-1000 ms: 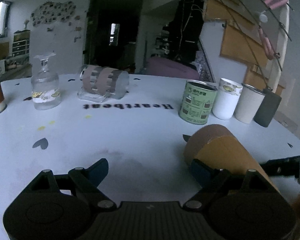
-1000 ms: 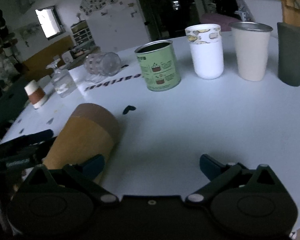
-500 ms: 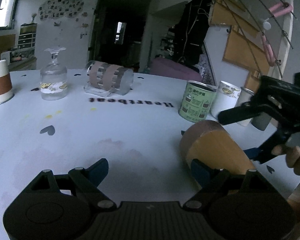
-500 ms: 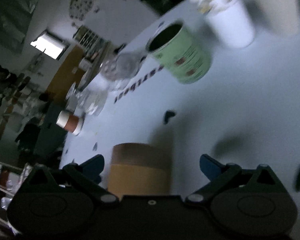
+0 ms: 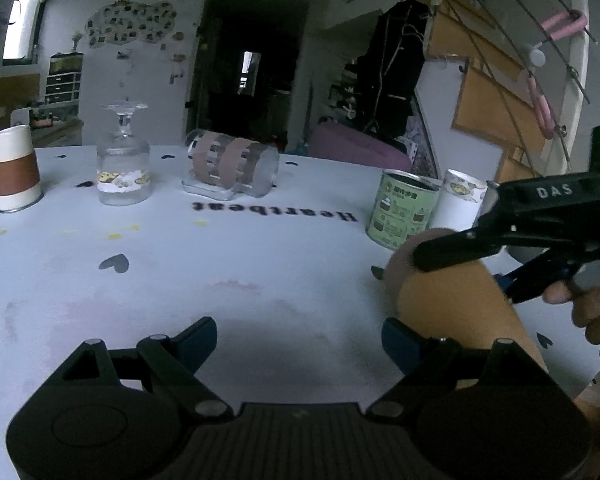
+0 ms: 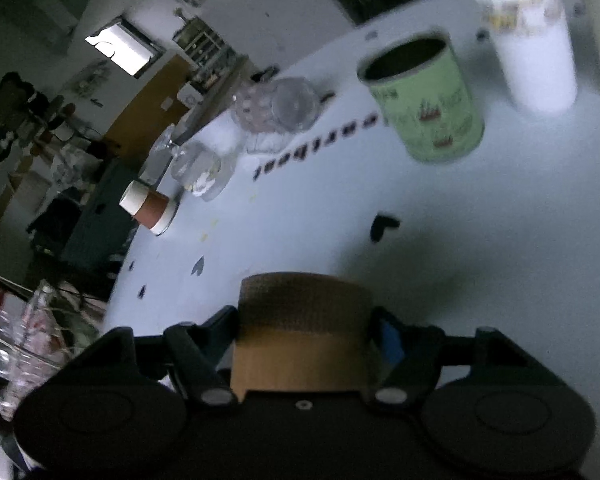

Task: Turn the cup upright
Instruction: 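Turn the bamboo cup upright with the right gripper and set it beside the grey cup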

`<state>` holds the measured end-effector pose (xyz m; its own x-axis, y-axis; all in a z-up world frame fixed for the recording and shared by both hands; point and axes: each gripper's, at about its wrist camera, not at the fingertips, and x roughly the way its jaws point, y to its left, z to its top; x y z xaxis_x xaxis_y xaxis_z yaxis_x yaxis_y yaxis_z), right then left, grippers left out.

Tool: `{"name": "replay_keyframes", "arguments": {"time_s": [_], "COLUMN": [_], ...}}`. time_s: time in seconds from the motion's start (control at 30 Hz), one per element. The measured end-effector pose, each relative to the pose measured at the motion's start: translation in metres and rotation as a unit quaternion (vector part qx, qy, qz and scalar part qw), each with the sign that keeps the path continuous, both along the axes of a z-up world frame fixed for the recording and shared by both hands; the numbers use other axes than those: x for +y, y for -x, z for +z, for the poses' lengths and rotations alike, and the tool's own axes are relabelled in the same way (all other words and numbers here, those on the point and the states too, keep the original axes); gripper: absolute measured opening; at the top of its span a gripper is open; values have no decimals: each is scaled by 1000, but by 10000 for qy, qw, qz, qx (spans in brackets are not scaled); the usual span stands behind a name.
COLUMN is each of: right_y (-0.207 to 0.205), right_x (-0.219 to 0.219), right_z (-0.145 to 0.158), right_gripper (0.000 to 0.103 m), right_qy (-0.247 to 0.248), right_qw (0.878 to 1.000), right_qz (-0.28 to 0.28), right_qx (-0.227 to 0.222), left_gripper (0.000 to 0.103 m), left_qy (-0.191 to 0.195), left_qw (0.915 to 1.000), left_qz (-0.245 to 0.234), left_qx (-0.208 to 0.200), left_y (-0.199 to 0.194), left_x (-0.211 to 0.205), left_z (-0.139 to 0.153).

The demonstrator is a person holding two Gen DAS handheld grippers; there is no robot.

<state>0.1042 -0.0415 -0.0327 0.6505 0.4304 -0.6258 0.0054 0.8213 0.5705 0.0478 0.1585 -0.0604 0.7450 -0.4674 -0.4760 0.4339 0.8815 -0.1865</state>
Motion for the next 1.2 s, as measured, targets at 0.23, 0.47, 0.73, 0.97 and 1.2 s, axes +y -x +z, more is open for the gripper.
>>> {"name": "replay_keyframes", "arguments": {"time_s": [0.23, 0.47, 0.73, 0.97, 1.2], "right_y": [21, 36, 41, 42, 59], "right_x": [-12, -36, -78, -123, -144], "right_z": [22, 36, 41, 37, 28], "right_gripper": [73, 73, 73, 73, 73], "right_qy": [787, 1512, 2365, 2907, 3387], "right_qw": [9939, 9766, 9421, 9091, 8784], "right_qz": [-415, -1056, -1980, -2708, -3157], "right_qx": [-651, -1108, -1315, -1251, -1187], "left_gripper": [89, 89, 89, 89, 89], "left_qy": [19, -14, -58, -95, -126], "left_qw": [9999, 9999, 9998, 9998, 9997], "left_qz": [39, 18, -12, -40, -91], "left_qx": [-94, -158, -191, -184, -172], "left_y": [3, 7, 8, 9, 9], "left_x": [2, -2, -7, -13, -18], "left_z": [5, 8, 10, 10, 9]}}
